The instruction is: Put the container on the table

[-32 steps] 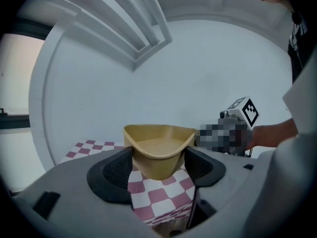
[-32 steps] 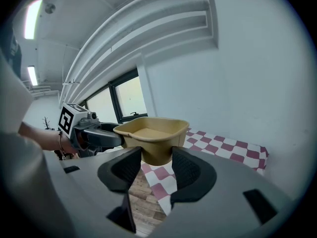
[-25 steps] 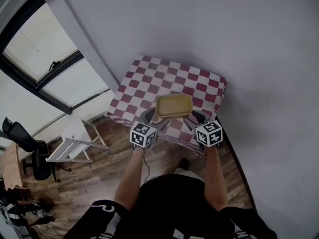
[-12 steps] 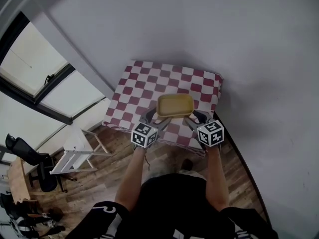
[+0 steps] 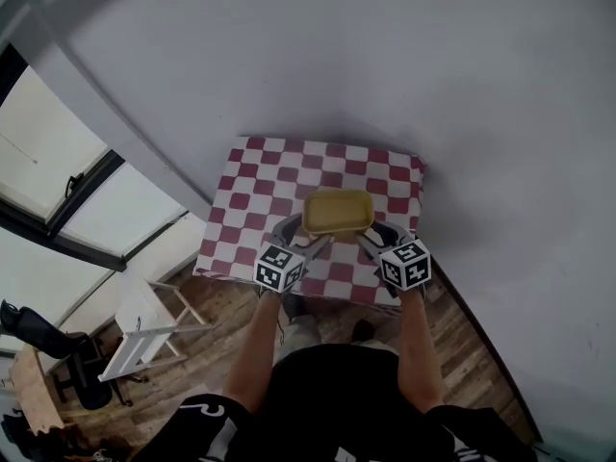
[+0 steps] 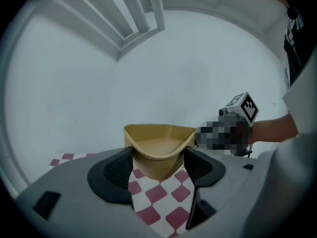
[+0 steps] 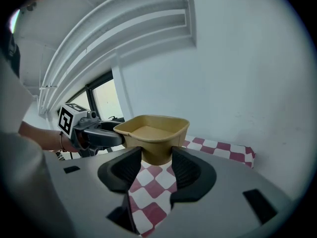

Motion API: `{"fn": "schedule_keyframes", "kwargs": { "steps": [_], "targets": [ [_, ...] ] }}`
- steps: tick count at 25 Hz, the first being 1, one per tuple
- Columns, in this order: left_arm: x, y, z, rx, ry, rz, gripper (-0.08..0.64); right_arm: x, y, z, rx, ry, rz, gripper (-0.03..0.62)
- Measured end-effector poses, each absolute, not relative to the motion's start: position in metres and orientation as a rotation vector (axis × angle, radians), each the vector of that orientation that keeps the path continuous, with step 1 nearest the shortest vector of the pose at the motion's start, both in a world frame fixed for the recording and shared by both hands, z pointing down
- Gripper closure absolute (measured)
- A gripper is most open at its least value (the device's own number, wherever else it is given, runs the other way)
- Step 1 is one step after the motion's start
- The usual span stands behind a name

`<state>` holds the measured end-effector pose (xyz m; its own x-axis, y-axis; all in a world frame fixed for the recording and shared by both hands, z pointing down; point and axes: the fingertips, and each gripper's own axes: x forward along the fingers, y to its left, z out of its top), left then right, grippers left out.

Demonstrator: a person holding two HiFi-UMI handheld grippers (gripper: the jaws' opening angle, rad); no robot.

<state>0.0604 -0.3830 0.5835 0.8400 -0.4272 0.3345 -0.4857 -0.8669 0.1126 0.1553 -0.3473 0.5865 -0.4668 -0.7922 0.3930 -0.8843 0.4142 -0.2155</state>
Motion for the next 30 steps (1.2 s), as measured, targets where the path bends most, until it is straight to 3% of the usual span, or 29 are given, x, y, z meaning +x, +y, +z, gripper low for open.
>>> {"fn": "schedule_keyframes", "kwargs": {
  "steps": [11,30],
  "targets": [
    [0.000,-0.478,0.584,2.863,-0.570,0.437,0.224,0.091,-0.434,0.588,1.590,-2.357,0.597,0.387],
    [-0.055,-0.536,0.606,2.827,-0.495,0.403,0.224,0.035,-0.490,0.602,1.591,-2.261,0.624,0.387]
  ]
}}
